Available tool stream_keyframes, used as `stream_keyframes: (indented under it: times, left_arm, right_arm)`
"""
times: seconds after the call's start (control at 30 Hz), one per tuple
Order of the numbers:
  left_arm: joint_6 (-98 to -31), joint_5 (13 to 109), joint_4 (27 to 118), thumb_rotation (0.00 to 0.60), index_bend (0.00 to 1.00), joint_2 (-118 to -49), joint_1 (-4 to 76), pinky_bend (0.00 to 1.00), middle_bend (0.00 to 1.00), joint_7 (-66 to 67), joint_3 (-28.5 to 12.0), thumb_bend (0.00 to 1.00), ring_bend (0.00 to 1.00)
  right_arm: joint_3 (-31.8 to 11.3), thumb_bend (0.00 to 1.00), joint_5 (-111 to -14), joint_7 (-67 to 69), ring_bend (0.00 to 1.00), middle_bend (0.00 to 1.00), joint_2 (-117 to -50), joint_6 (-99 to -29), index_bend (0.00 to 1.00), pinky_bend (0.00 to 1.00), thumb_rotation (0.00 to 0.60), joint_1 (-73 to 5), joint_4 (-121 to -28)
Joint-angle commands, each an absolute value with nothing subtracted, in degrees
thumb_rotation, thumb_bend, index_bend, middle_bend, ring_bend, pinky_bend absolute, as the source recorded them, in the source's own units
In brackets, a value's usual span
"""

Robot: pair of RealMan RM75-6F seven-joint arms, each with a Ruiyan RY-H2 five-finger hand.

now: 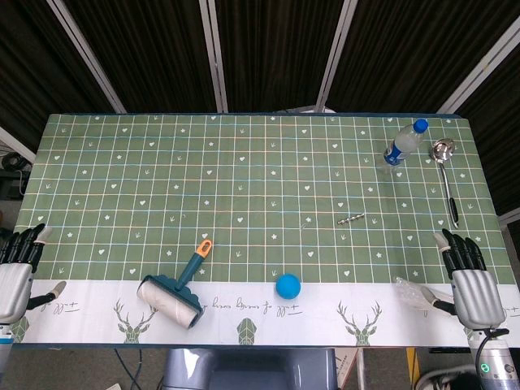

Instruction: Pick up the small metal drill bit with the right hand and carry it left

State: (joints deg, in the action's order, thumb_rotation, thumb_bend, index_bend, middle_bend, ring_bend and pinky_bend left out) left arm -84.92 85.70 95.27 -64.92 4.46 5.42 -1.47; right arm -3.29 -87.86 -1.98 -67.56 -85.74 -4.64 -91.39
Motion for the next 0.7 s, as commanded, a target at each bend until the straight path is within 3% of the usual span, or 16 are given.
stream_keyframes:
  times: [0.03, 0.7]
  left_arm:
    - [-85.0, 85.8, 95.3, 0.600, 0.00, -64.9, 4.5, 0.00, 0.00, 5.3, -1.5, 0.15, 0.00]
    - [-85.0, 85.9, 95.2, 0.600, 0.00, -64.6, 4.4, 0.00, 0.00, 5.2, -1.3, 0.15, 0.00]
  right_arm:
    - [-3.3, 0.12, -87.9, -2.0, 0.00, 0.00, -67.6, -85.8, 0.03, 0.04, 0.600, -4.7, -91.3]
    - [-2.9, 0.05, -88.5, -1.6, 0.00, 0.00, -67.1, -85.5, 0.00, 0.04, 0.600, -4.8, -92.0]
